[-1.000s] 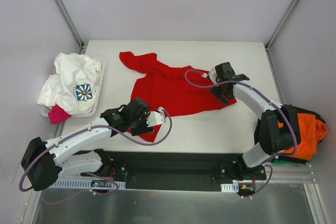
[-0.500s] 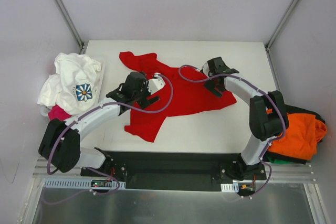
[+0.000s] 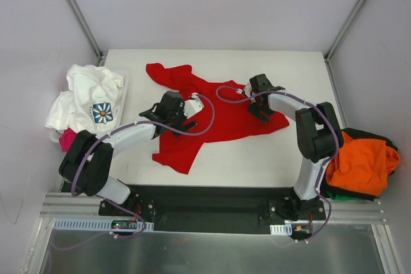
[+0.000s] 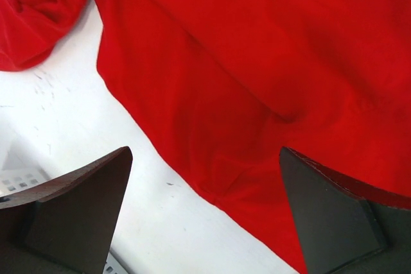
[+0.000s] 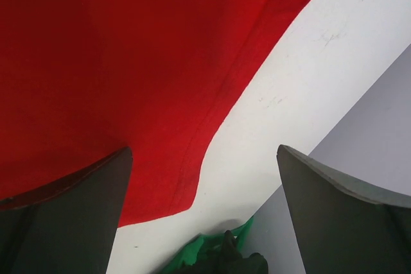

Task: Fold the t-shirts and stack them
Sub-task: Flatten out the tshirt

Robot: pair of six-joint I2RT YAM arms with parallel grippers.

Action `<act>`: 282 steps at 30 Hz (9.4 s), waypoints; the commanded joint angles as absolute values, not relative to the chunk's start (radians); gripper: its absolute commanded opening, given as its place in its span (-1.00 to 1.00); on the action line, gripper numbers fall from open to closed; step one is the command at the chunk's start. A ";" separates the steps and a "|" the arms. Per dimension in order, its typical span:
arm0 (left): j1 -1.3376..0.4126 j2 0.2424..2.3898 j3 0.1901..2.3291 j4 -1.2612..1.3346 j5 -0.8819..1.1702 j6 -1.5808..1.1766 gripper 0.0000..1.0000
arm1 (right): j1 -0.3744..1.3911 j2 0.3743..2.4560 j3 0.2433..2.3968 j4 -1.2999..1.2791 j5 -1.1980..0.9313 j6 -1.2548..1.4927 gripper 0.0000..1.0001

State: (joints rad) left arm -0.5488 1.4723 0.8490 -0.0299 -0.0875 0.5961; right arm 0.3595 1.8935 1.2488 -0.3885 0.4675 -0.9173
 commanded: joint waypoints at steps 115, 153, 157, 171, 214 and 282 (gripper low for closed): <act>-0.370 1.299 0.729 0.166 -0.252 0.448 0.99 | 0.554 2.143 1.801 -0.541 0.414 -0.986 -0.98; -0.611 1.506 0.624 0.051 -0.141 0.483 0.99 | 0.437 2.215 1.884 -0.502 0.534 -1.129 -0.72; -0.609 1.505 0.621 0.055 -0.146 0.482 0.99 | 0.436 2.215 1.898 -0.497 0.552 -1.147 -0.67; -0.611 1.483 0.612 0.060 -0.153 0.480 0.99 | 0.417 2.204 1.873 -0.497 0.552 -1.157 -0.65; -0.609 1.493 0.609 0.069 -0.181 0.479 0.99 | 0.425 2.315 1.848 -0.563 0.189 -0.902 -0.20; -0.609 1.480 0.595 0.072 -0.176 0.468 0.99 | 0.195 2.504 2.126 -0.097 0.716 -1.353 0.08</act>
